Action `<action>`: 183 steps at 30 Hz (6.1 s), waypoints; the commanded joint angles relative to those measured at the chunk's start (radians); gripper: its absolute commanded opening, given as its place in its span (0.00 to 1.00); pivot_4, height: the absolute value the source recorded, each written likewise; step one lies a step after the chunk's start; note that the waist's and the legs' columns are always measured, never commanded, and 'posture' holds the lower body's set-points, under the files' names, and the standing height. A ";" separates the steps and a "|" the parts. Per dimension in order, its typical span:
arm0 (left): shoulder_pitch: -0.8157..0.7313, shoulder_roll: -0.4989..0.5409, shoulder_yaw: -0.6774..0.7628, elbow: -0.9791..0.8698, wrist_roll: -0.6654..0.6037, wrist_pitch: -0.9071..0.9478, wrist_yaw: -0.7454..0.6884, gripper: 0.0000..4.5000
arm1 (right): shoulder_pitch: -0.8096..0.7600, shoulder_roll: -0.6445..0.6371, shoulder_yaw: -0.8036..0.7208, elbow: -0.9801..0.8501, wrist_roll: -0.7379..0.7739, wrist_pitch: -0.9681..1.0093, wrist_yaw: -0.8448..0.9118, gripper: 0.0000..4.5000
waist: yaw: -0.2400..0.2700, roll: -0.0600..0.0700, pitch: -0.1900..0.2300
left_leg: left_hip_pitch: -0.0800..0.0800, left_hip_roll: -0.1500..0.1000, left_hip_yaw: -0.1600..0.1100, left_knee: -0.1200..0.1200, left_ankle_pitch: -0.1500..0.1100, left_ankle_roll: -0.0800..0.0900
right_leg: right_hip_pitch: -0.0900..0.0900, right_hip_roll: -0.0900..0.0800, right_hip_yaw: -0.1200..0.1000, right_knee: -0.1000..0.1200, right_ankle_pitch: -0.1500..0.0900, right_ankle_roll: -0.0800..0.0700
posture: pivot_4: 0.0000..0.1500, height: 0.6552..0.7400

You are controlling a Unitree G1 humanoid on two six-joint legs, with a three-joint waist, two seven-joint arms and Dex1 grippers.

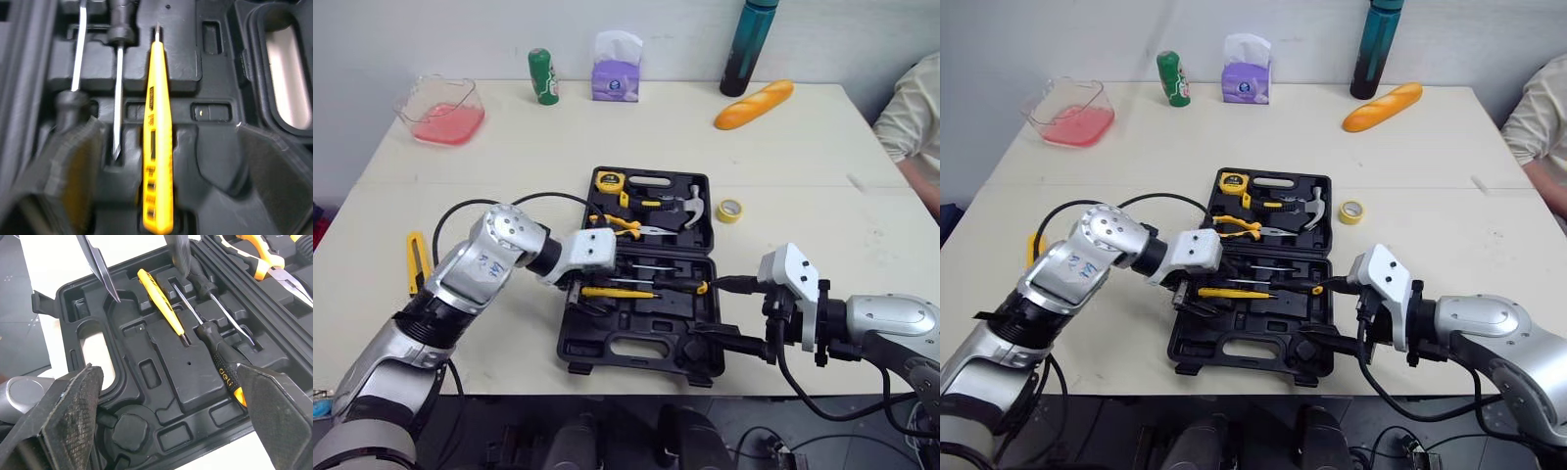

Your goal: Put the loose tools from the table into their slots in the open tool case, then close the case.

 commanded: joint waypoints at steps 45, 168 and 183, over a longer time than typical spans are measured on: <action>0.208 -0.099 0.009 0.156 0.060 -0.098 0.181 0.01 | -0.036 0.012 0.024 0.042 -0.027 -0.067 -0.001 1.00 | -0.003 -0.001 -0.005 | 0.015 0.000 0.001 -0.001 0.000 0.000 | 0.011 -0.002 0.011 0.002 -0.001 -0.001 | 1.00 1.00; -0.116 -0.029 -0.195 -0.014 -0.021 0.170 -0.093 0.88 | 0.343 -0.030 -0.349 -0.080 0.142 -0.044 -0.012 1.00 | 0.000 -0.004 0.000 | 0.003 0.000 -0.002 0.000 0.001 0.000 | 0.004 0.000 0.007 -0.001 0.000 0.000 | 1.00 1.00; 0.109 -0.249 0.113 0.151 -0.186 -0.384 -0.080 0.49 | 0.257 -0.066 -0.279 -0.017 0.114 -0.070 0.039 1.00 | 0.001 -0.004 0.000 | 0.003 0.000 -0.002 0.002 0.000 0.001 | 0.005 -0.001 0.006 -0.001 0.001 0.000 | 1.00 1.00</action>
